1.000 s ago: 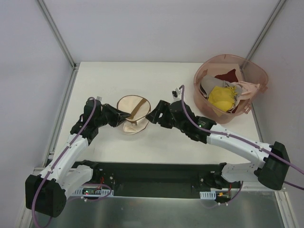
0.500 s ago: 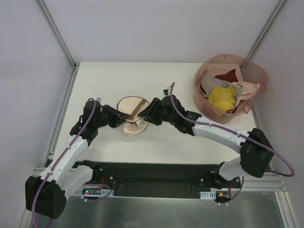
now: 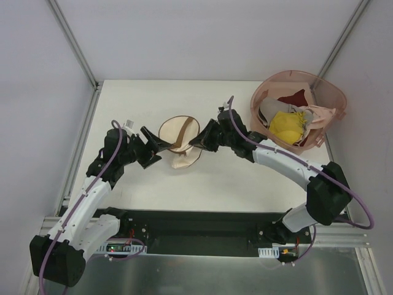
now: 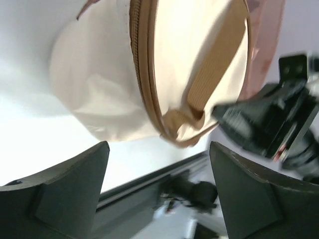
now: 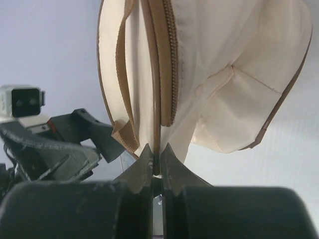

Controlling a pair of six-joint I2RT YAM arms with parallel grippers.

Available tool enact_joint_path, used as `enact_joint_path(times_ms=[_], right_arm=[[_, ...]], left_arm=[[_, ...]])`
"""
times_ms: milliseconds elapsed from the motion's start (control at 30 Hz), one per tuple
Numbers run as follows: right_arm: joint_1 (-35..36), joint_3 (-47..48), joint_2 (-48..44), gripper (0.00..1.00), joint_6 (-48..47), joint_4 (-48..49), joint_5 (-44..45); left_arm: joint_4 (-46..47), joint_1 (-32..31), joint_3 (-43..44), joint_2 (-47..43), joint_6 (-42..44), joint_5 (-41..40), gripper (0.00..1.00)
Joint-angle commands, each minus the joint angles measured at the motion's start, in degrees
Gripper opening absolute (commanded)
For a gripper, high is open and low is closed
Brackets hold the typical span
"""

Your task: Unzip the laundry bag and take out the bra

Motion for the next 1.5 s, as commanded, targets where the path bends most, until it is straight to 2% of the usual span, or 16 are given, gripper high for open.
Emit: enact_joint_path(times_ms=[0,133,267,400,500,633,933,1300,1467], right_arm=[[-5.12,4.3,0.86,0.01,0.86,-6.65,-9.83],[-8.03,3.95,2.7,0.01,3.94,-7.44,-14.93],[-8.65,2.89,4.11,0.01,7.54,-5.95,-16.96],[-8.65,1.58,4.9,0.01,10.53,-4.37,-17.75],[-8.65,0.96,5.08,0.01,11.59,-3.84,-18.11],[-8.74,0.78,4.91,0.01,12.12,-3.31,-18.55],[-8.91,0.52,5.08,0.01,12.56,-2.26,-19.42],[-9.0,0.52,5.7,0.01,13.79,-0.68,-20.22],[-9.17,0.52,5.7,0.01,14.14,-0.24,-20.48]], left_arm=[[-4.52,0.09,3.96,-3.1,24.57,2.11,0.81],[-4.97,-2.27,2.3,-6.53,31.65,2.83,0.78],[-3.74,-12.79,2.81,-8.03,39.28,-3.23,0.73],[-4.0,-19.13,6.15,-2.6,42.73,-5.43,0.66],[-4.7,-22.92,8.26,0.39,44.32,-10.86,0.66],[-4.79,-25.65,10.64,4.35,45.29,-14.14,0.65],[-1.9,-25.92,10.99,6.56,46.25,-21.88,0.57],[5.75,-25.92,9.24,9.37,43.7,-16.34,0.51],[6.11,-25.92,9.5,11.04,43.09,-16.08,0.44]])
